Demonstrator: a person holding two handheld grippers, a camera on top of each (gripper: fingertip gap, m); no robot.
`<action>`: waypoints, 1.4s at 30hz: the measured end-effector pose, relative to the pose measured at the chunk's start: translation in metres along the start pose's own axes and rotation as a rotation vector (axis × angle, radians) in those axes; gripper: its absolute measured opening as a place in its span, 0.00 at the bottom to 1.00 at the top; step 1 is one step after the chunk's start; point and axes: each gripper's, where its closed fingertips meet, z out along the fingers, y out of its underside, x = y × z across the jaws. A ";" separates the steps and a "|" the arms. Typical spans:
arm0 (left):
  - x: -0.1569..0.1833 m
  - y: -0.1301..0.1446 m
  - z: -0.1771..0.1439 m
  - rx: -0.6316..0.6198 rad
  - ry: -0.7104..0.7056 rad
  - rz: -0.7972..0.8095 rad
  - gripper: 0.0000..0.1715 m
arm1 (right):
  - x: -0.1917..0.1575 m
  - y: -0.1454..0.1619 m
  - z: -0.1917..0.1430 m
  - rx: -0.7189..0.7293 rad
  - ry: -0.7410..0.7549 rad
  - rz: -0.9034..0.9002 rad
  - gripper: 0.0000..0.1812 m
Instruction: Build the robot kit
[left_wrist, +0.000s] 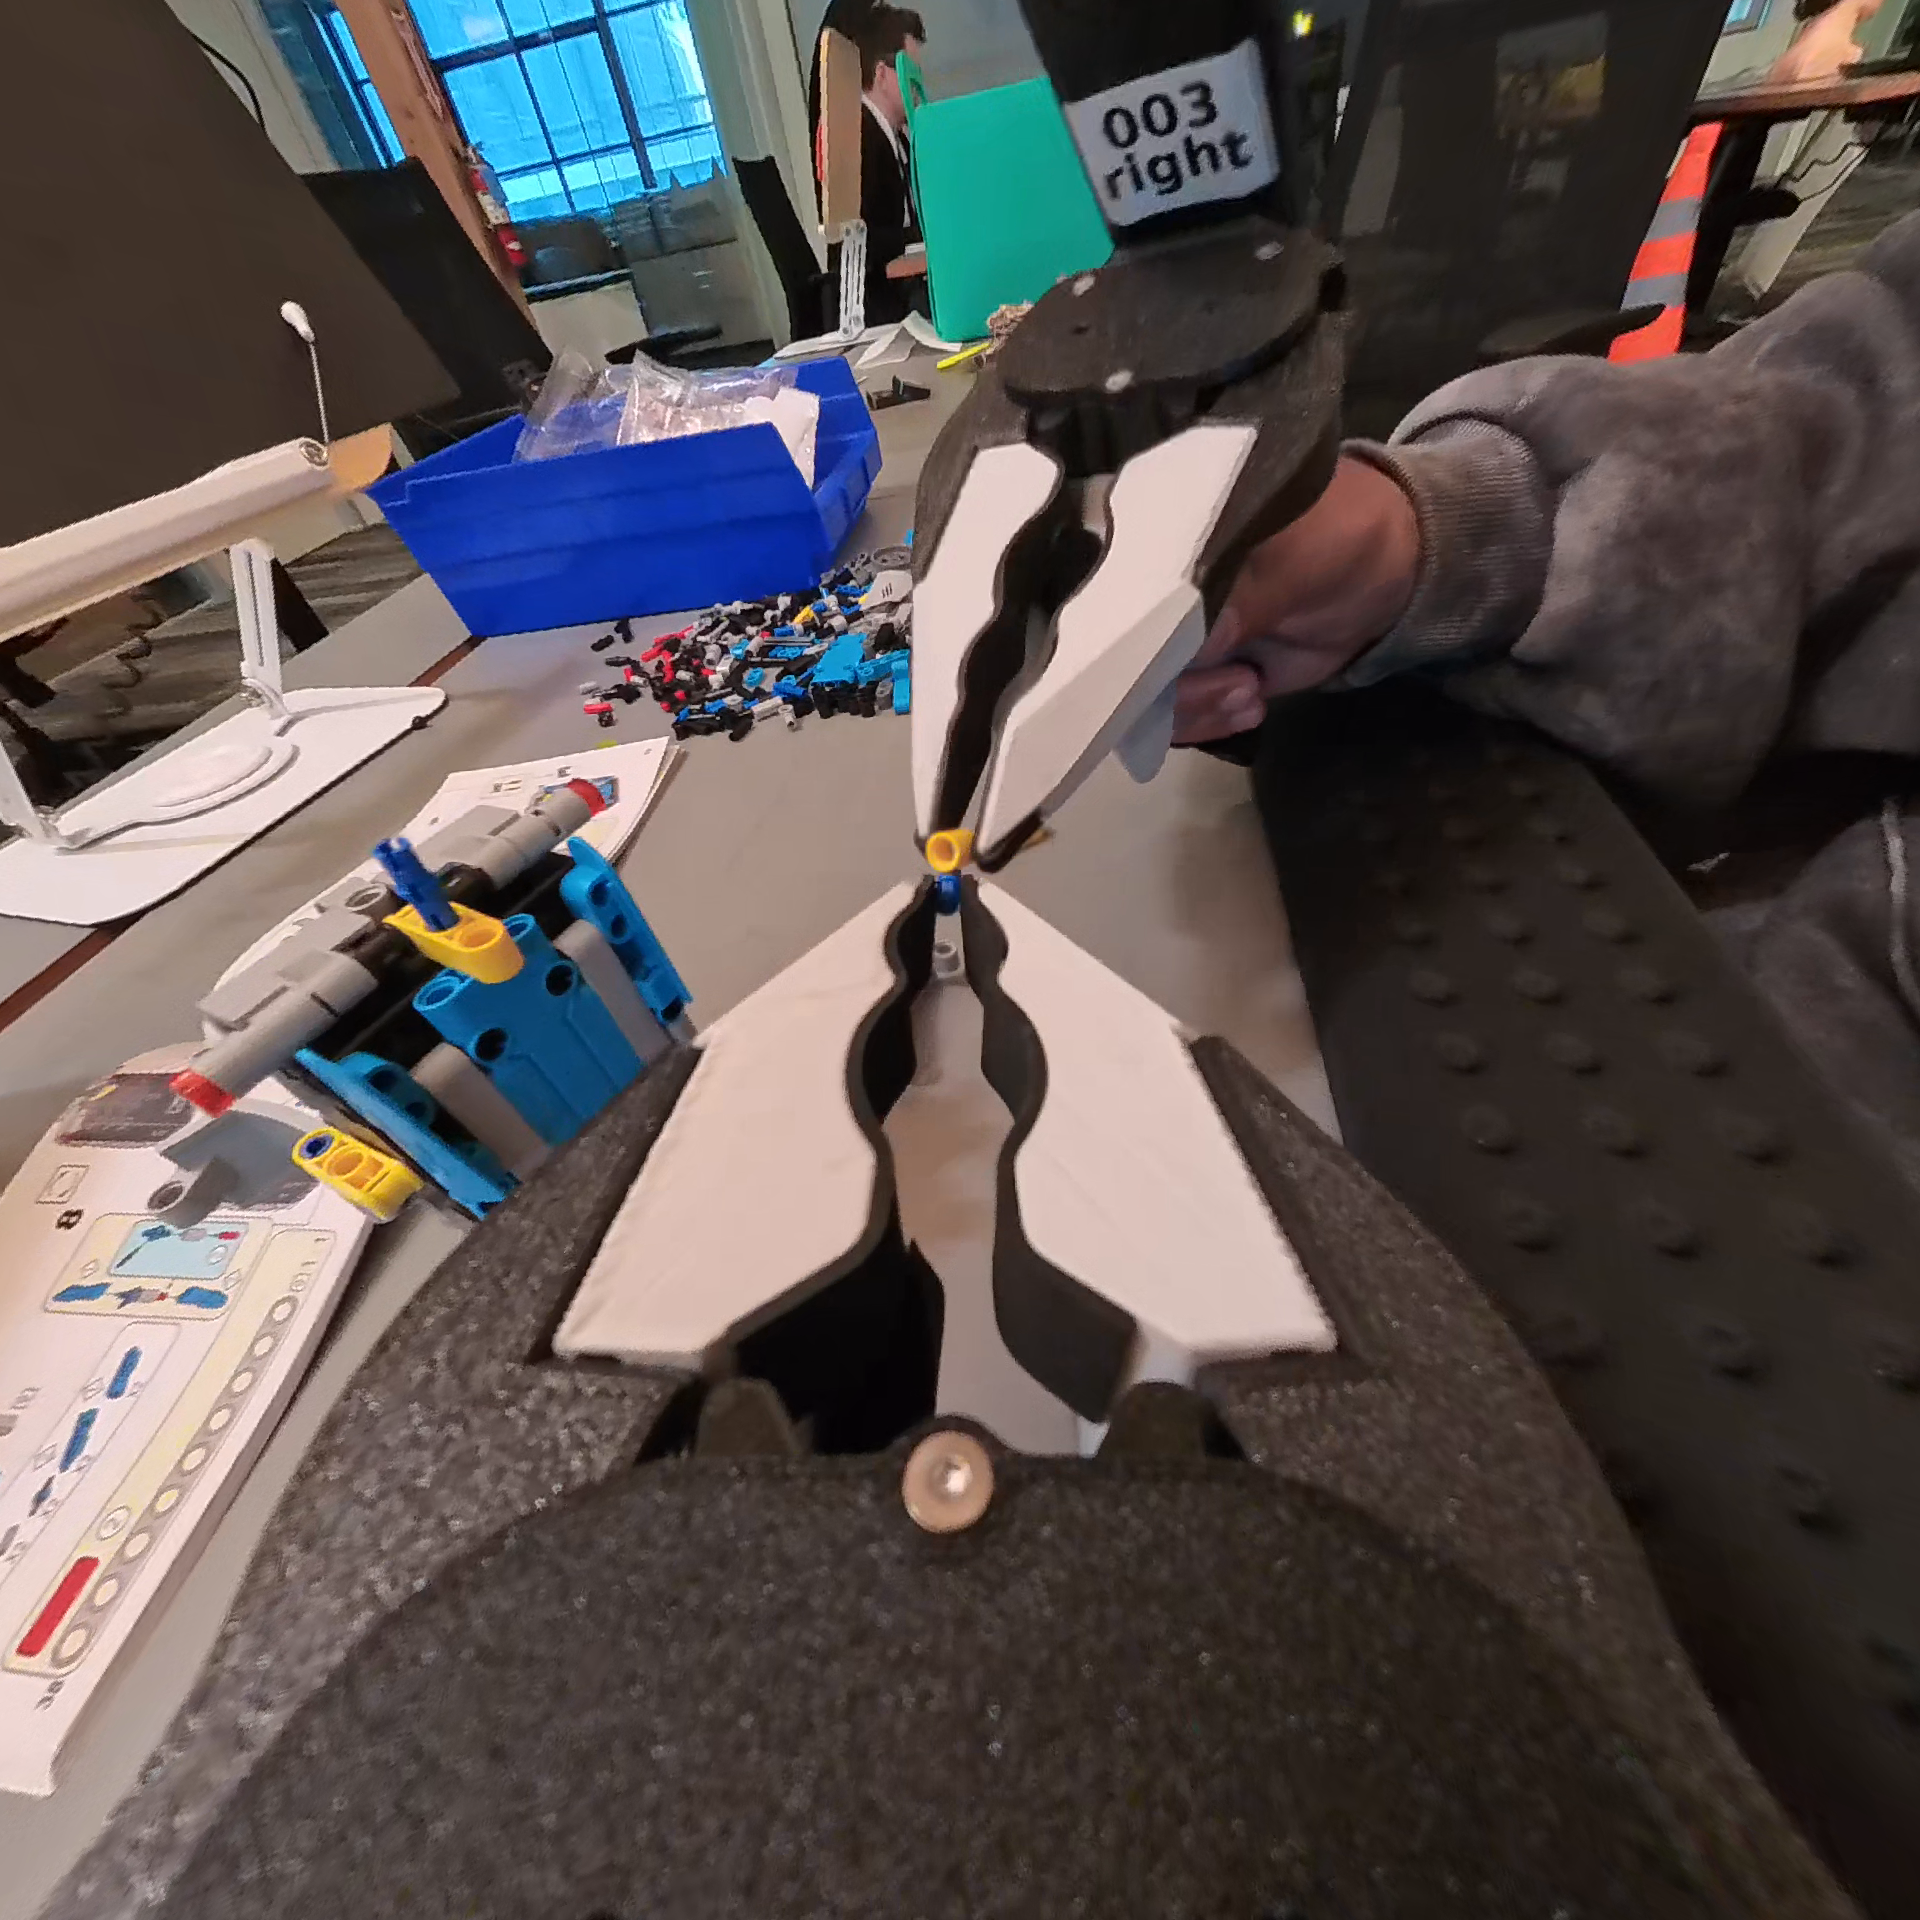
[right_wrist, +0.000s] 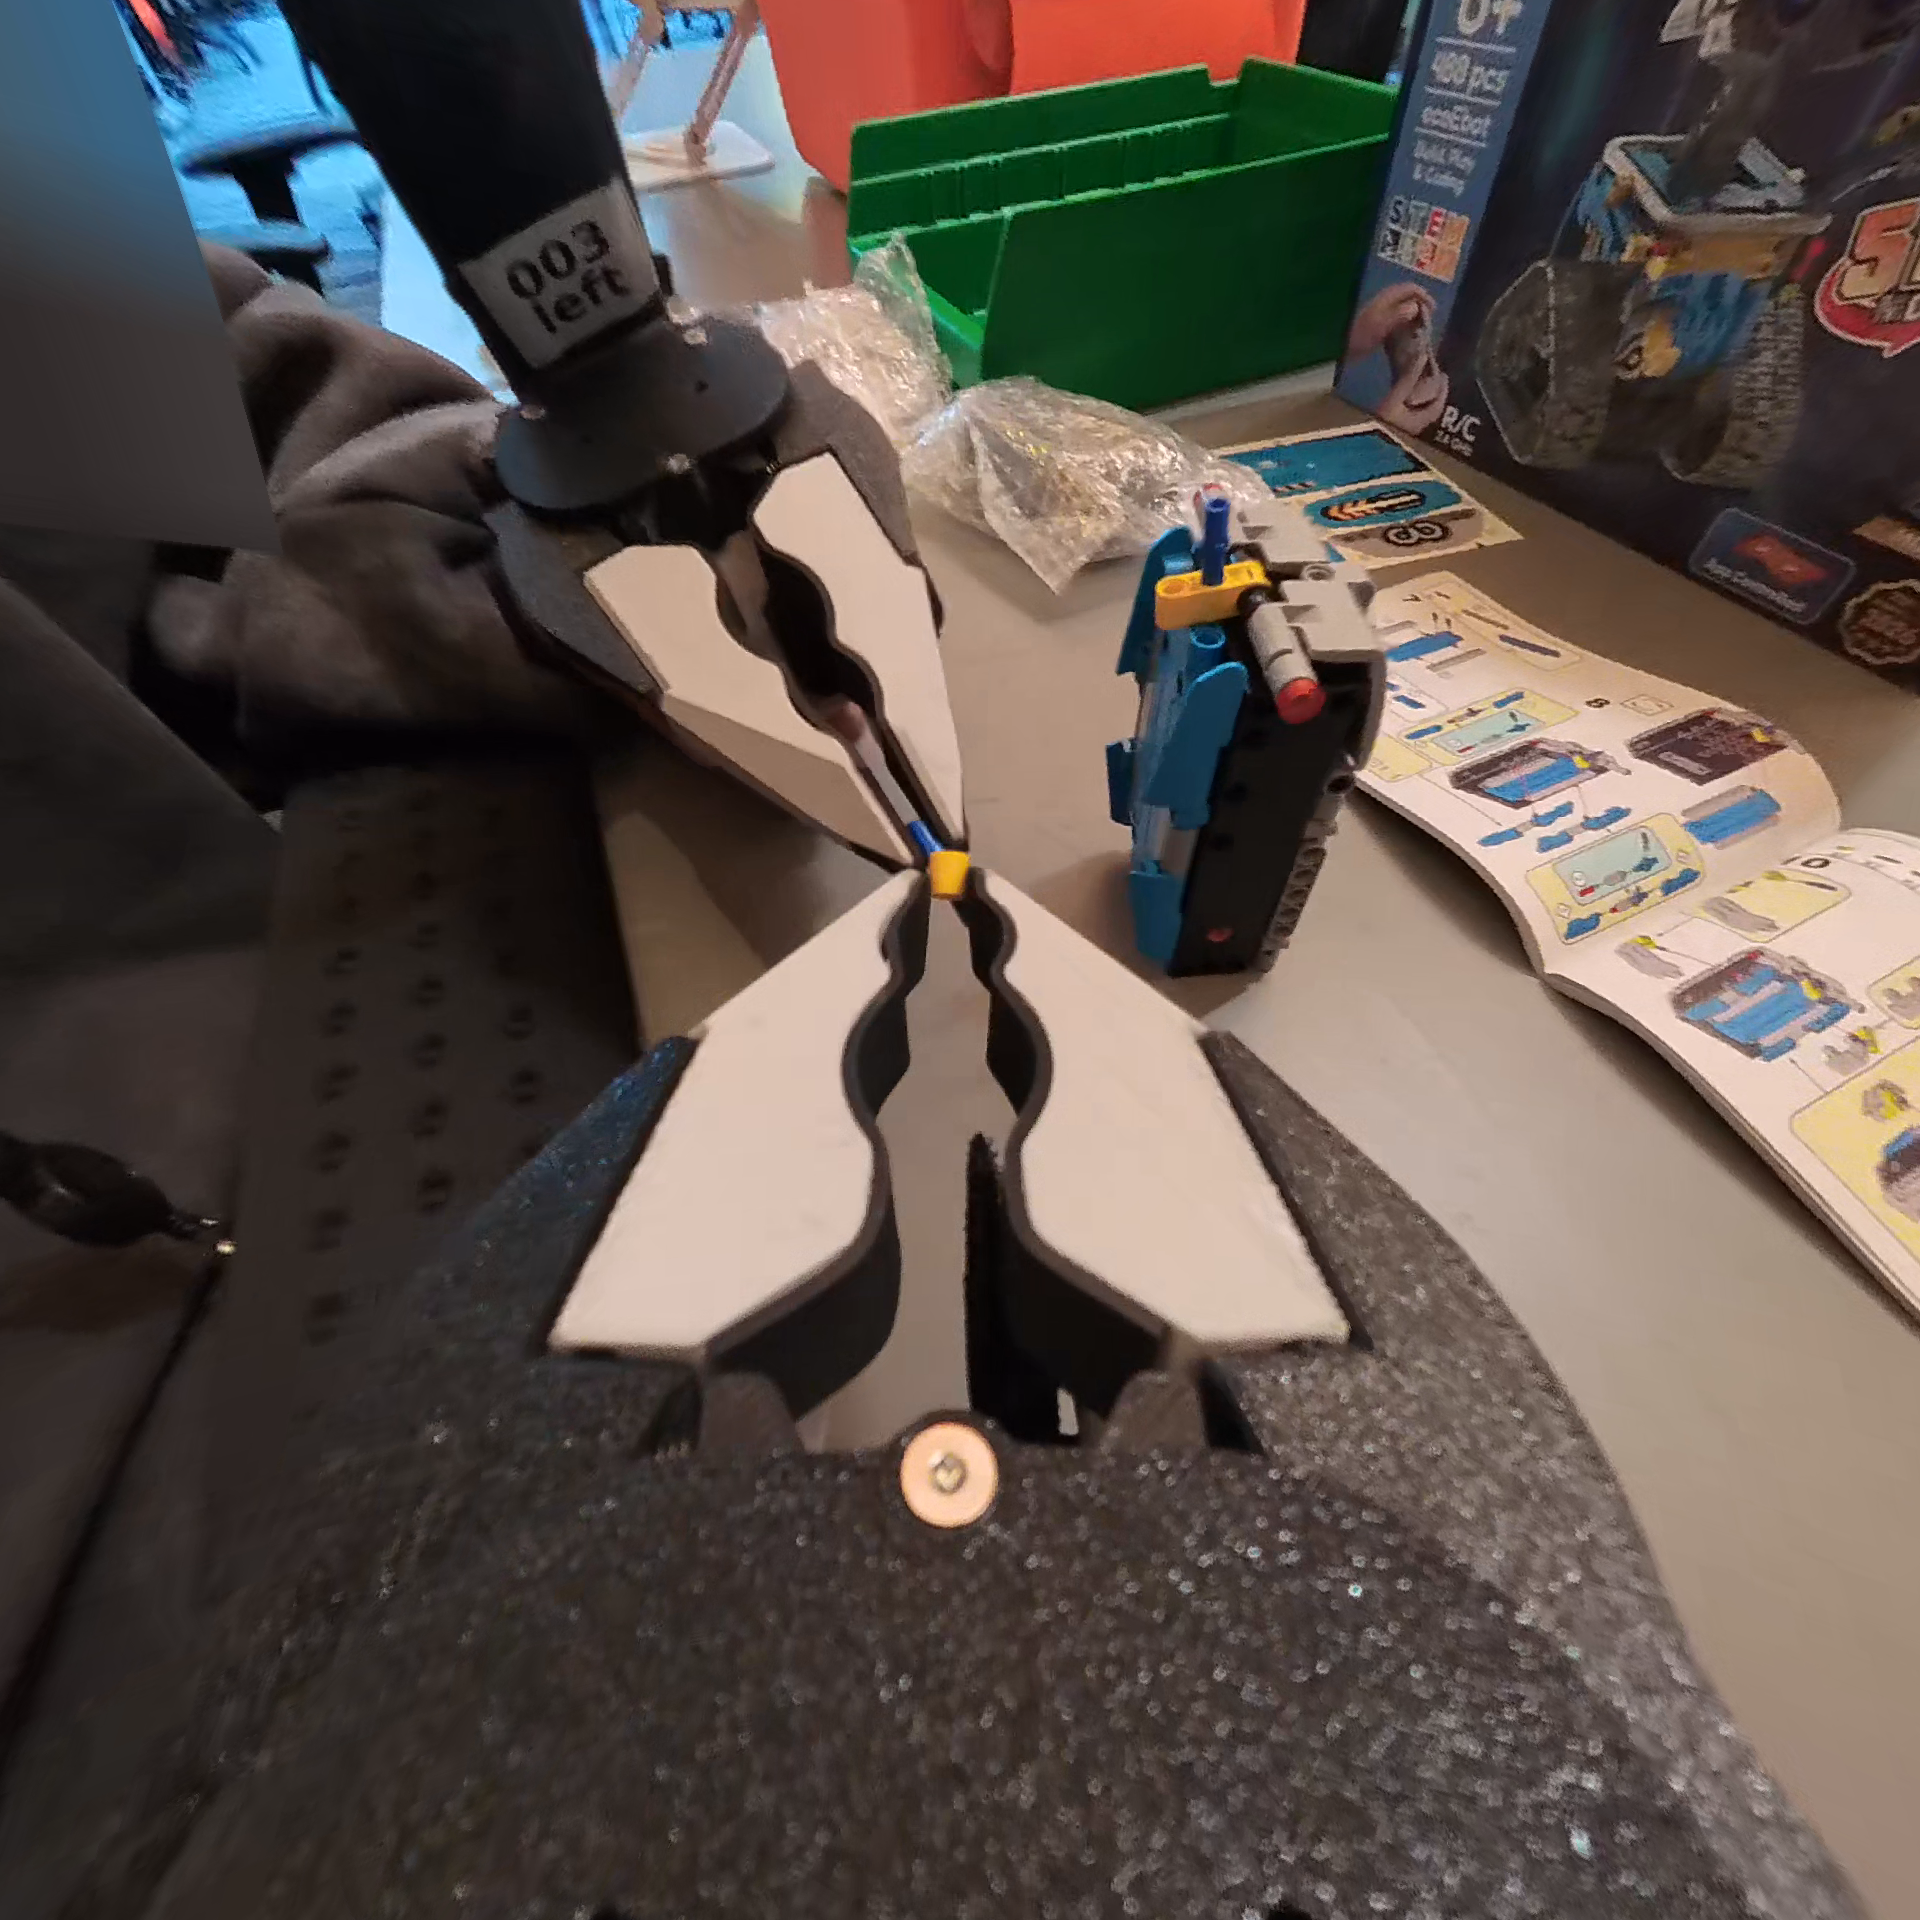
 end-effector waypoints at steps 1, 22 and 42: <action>0.000 0.001 0.000 -0.007 -0.001 0.005 0.02 | 0.000 0.004 0.002 -0.027 0.021 -0.034 0.04; 0.006 0.015 0.005 -0.087 0.004 0.121 0.02 | -0.002 0.022 0.000 -0.085 -0.006 -0.047 0.04; 0.015 0.017 0.006 -0.099 0.024 0.170 0.02 | -0.012 0.031 0.015 -0.120 -0.009 -0.075 0.04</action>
